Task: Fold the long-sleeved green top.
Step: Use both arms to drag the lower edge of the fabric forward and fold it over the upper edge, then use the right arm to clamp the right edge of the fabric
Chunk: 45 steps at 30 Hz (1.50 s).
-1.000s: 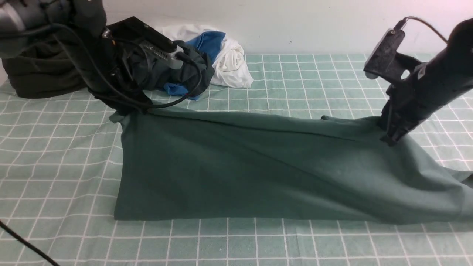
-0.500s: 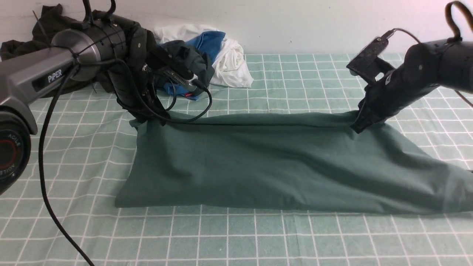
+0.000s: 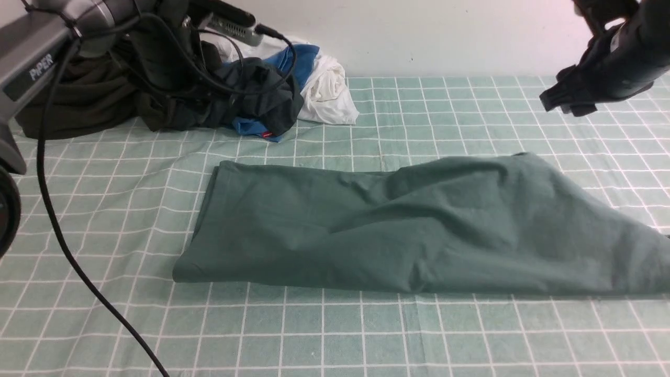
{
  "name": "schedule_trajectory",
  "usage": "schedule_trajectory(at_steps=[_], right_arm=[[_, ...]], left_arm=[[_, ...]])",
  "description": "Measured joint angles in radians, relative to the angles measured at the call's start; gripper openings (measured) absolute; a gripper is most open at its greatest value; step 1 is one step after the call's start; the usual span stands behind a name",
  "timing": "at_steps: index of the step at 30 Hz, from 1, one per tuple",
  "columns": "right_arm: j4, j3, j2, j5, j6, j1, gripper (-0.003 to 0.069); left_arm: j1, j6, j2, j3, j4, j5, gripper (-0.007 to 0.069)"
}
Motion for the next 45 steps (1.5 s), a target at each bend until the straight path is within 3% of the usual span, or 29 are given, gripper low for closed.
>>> schedule_trajectory(at_steps=[6,11,15,20,24,30,38,45], right_arm=[[0.040,-0.001,-0.003,0.071,-0.012,0.000,0.0358],[0.080,0.038,-0.026,0.161,-0.012,-0.040,0.0358],[0.147,0.163,-0.082,0.140,-0.012,-0.108,0.0358],[0.176,0.288,-0.094,0.075,-0.011,-0.187,0.0358],[0.187,0.346,-0.042,0.034,0.009,-0.299,0.0364],[0.235,0.347,0.049,0.011,0.021,-0.409,0.0446],[0.356,0.347,0.113,-0.009,-0.081,-0.415,0.0481],[0.285,0.347,0.135,-0.014,-0.042,-0.414,0.0481]], left_arm=[[-0.023,0.036,-0.031,0.001,-0.115,0.054,0.0319],[-0.054,0.107,-0.045,0.133,-0.235,0.052,0.0083],[-0.091,0.147,-0.071,0.339,-0.267,0.040,0.0006],[-0.087,0.137,-0.078,0.544,-0.234,-0.057,-0.0003],[-0.030,0.060,-0.095,0.711,-0.170,-0.163,-0.0003],[0.015,0.037,-0.124,0.776,-0.204,-0.214,-0.0003],[0.022,0.037,-0.124,0.778,-0.210,-0.214,-0.0003],[0.022,0.037,-0.124,0.778,-0.211,-0.214,-0.0003]])
